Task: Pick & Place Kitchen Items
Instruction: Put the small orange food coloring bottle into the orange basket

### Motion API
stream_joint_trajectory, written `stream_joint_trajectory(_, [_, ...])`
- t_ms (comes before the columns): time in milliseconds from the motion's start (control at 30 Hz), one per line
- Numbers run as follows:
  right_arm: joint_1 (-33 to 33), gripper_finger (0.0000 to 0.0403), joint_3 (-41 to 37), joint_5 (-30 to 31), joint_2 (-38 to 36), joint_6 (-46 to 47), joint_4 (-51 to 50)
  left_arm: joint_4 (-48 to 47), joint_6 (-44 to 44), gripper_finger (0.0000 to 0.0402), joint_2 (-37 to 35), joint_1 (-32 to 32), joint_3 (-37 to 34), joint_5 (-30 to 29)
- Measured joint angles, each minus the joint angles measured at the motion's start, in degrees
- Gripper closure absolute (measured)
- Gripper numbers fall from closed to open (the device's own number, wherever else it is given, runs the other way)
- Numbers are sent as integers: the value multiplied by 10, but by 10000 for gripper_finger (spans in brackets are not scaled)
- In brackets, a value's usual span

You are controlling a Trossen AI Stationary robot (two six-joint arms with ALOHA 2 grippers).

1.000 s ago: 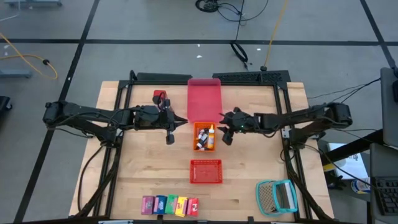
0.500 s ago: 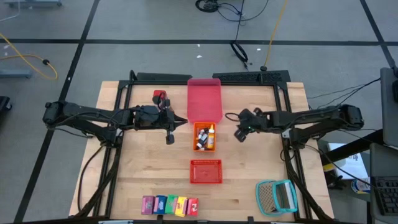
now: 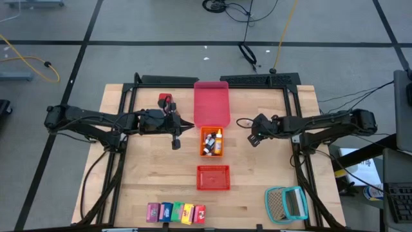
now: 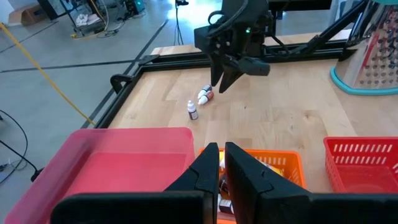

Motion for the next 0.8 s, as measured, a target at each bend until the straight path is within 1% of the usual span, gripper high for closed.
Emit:
stream_joint_trajectory(333, [-40,271,-29,-2,0,5,7,0,-2,371,0,0,0,0])
stream_joint_trajectory(533, [-54,271,-62,-5,0,-6,58,0,-2,371,0,0,0,0])
stream_joint_trajectory(800, [-77,271,-85,-5,0,-24,109,0,-2,371,0,0,0,0])
